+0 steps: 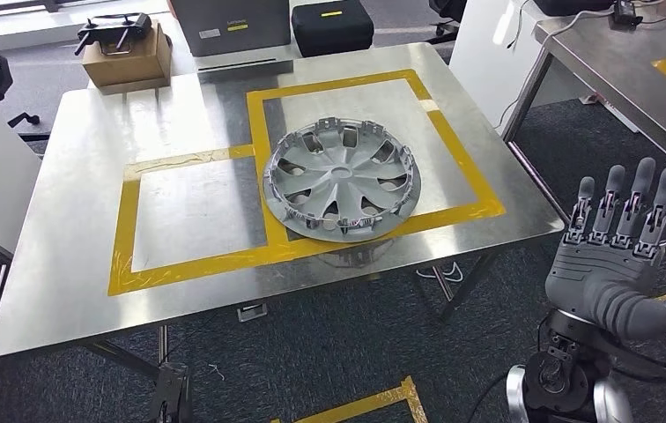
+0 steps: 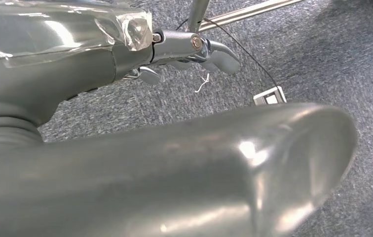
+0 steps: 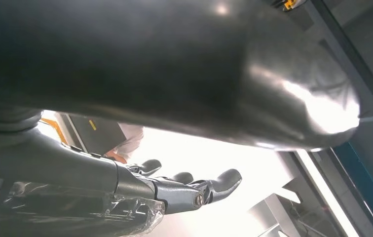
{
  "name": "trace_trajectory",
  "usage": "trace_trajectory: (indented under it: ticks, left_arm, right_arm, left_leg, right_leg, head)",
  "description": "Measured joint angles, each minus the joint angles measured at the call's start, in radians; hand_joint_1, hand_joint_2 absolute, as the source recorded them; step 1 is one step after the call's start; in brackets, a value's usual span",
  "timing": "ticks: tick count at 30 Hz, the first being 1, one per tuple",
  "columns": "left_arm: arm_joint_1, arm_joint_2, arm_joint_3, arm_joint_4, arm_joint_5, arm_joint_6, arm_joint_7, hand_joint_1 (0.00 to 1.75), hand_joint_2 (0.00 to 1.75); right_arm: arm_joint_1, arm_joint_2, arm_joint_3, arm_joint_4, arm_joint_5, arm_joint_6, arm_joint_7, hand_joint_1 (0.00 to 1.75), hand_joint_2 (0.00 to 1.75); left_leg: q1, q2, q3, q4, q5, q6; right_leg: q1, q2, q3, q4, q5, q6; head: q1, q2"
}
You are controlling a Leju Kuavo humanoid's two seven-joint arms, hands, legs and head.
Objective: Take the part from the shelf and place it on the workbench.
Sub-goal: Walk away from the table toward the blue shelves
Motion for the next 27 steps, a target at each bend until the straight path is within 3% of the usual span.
trace_trajectory:
  ticks: [7,9,11,13,14,18,20,22,23,24,25,27]
  left_arm:
    - [0.000,0.001,0.000,0.000,-0.002,0.000,0.001,0.00,0.00]
    - [0.001,0.002,0.000,0.000,-0.004,0.000,0.002,0.00,0.00]
    - [0.003,0.003,0.001,0.000,-0.006,0.000,0.004,0.00,0.00]
    - [0.002,0.004,0.001,0.000,-0.006,0.000,0.004,0.00,0.00]
    - [0.002,0.004,0.001,-0.001,-0.006,0.000,0.004,0.00,0.00]
    - [0.002,0.005,0.002,-0.002,-0.006,0.000,0.004,0.00,0.00]
    - [0.001,0.005,0.003,-0.004,-0.006,0.000,0.004,0.00,0.00]
    - [0.001,0.003,0.003,-0.005,-0.006,0.000,0.005,0.00,0.00]
    - [0.002,0.003,0.003,-0.005,-0.006,0.000,0.005,0.00,0.00]
    - [0.002,0.002,0.003,-0.005,-0.007,0.000,0.005,0.00,0.00]
    - [0.002,0.002,0.003,-0.005,-0.008,0.000,0.006,0.00,0.00]
    - [0.002,0.002,0.003,-0.005,-0.010,0.000,0.009,0.00,0.00]
  right_arm:
    - [-0.004,0.002,0.001,0.002,0.000,0.001,0.004,0.00,0.00]
    - [-0.007,0.005,0.002,0.005,0.001,0.001,0.005,0.00,0.00]
    - [-0.009,0.009,0.006,0.010,0.001,0.002,0.006,0.00,0.00]
    - [-0.011,0.010,0.007,0.012,0.001,0.002,0.007,0.00,0.00]
    - [-0.011,0.011,0.008,0.012,0.001,0.002,0.007,0.00,0.00]
    - [-0.014,0.012,0.009,0.013,0.001,0.003,0.007,0.00,0.00]
    - [-0.016,0.012,0.009,0.014,0.001,0.004,0.007,0.00,0.00]
    - [-0.016,0.012,0.009,0.016,0.001,0.004,0.007,0.00,0.00]
    - [-0.016,0.012,0.009,0.018,0.001,0.004,0.007,0.00,0.00]
    - [-0.016,0.012,0.009,0.019,0.001,0.004,0.007,0.00,0.00]
    - [-0.016,0.012,0.009,0.020,0.001,0.004,0.007,0.00,0.00]
    - [-0.016,0.012,0.010,0.021,0.000,0.004,0.007,0.00,0.00]
  left_leg:
    - [0.004,0.000,-0.002,0.002,-0.001,-0.007]
    - [0.013,0.005,-0.043,0.110,-0.060,-0.024]
    - [0.021,0.012,-0.041,0.146,-0.080,-0.034]
    - [0.019,0.013,0.019,0.041,-0.040,-0.025]
    - [0.016,0.013,0.033,0.011,-0.034,-0.021]
    - [0.014,0.014,0.033,-0.013,-0.018,0.004]
    - [0.017,0.016,0.032,-0.027,-0.003,0.017]
    - [0.013,0.016,0.022,-0.027,0.004,0.022]
    - [0.010,0.016,0.017,-0.026,0.006,0.023]
    - [0.008,0.016,0.014,-0.024,0.008,0.023]
    - [0.007,0.016,0.011,-0.022,0.009,0.022]
    - [0.005,0.014,0.006,-0.014,0.009,0.019]
  right_leg:
    - [-0.003,0.000,-0.001,-0.003,0.004,-0.008]
    - [-0.007,-0.002,-0.002,-0.005,0.008,-0.018]
    - [-0.005,-0.003,-0.003,-0.005,0.011,-0.025]
    - [-0.001,-0.003,-0.003,-0.005,0.014,-0.021]
    - [0.001,-0.003,-0.004,-0.005,0.016,-0.018]
    - [0.002,-0.003,-0.016,0.000,0.016,-0.001]
    - [0.001,-0.003,-0.055,0.081,-0.030,-0.006]
    - [0.001,-0.003,-0.116,0.223,-0.094,-0.013]
    - [0.001,-0.003,-0.136,0.273,-0.111,-0.011]
    - [0.001,-0.003,-0.138,0.289,-0.116,-0.007]
    - [0.001,-0.003,-0.115,0.255,-0.102,0.000]
    - [0.002,-0.003,-0.031,0.112,-0.059,0.008]
  head:
    - [0.000,0.000]
    - [-0.001,0.000]
    - [-0.002,0.000]
    - [-0.002,0.000]
    - [-0.002,0.000]
    - [-0.001,0.000]
    - [0.001,0.000]
    - [0.001,0.000]
    - [0.001,0.000]
    - [0.001,0.000]
    - [0.001,0.000]
    - [0.001,0.000]
